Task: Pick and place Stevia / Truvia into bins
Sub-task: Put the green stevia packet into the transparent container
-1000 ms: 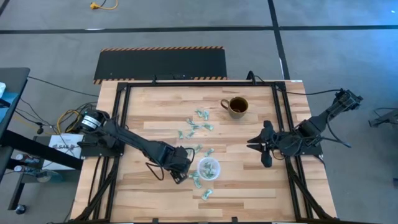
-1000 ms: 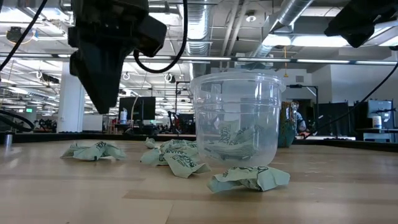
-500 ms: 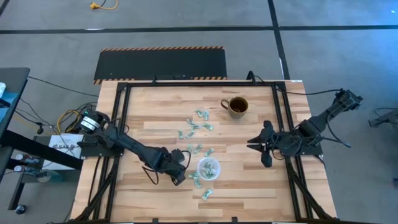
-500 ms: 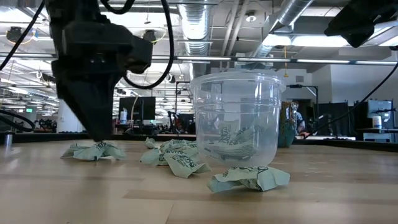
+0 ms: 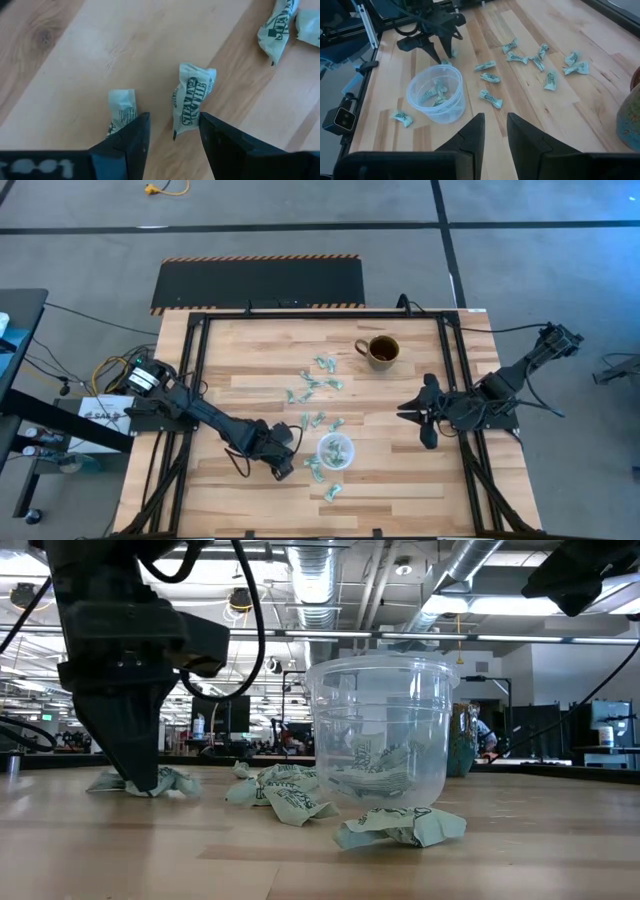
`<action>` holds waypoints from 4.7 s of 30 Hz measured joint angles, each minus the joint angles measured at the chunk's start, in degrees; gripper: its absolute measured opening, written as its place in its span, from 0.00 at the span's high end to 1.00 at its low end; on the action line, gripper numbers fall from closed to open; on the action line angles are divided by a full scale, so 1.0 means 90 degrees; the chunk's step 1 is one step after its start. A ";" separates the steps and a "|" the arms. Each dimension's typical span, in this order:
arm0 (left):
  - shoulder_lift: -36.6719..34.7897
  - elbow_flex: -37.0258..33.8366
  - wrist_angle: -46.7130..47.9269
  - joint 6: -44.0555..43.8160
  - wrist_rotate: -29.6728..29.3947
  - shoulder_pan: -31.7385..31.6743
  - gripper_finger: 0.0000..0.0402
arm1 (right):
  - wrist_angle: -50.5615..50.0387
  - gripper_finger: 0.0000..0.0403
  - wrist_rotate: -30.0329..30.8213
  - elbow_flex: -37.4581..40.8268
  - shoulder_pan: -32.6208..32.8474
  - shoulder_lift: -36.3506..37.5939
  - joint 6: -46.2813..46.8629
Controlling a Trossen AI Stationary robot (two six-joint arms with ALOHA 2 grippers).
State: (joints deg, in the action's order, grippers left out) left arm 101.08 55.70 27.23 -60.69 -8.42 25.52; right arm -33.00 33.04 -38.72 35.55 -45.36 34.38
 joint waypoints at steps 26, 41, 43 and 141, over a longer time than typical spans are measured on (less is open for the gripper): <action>0.0010 -0.0015 -0.0725 0.0770 -0.0492 -0.0007 0.99 | 0.0001 0.82 0.0027 0.0000 0.0000 0.0001 0.0013; -0.0022 0.1459 -0.1140 0.2130 -0.1553 -0.0162 1.00 | 0.0001 0.82 0.0027 0.0000 0.0000 0.0000 0.0013; -0.0022 0.1781 -0.1174 0.2533 -0.1598 -0.0221 1.00 | 0.0001 0.82 0.0028 0.0000 -0.0001 0.0000 0.0013; 0.0461 0.0666 0.1529 0.0865 0.1030 -0.1093 0.86 | 0.0001 0.82 -0.0177 -0.0005 0.0000 0.0002 0.0020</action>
State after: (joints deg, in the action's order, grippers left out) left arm 105.23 61.69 40.99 -52.90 0.85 15.68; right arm -32.99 31.44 -38.76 35.55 -45.34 34.57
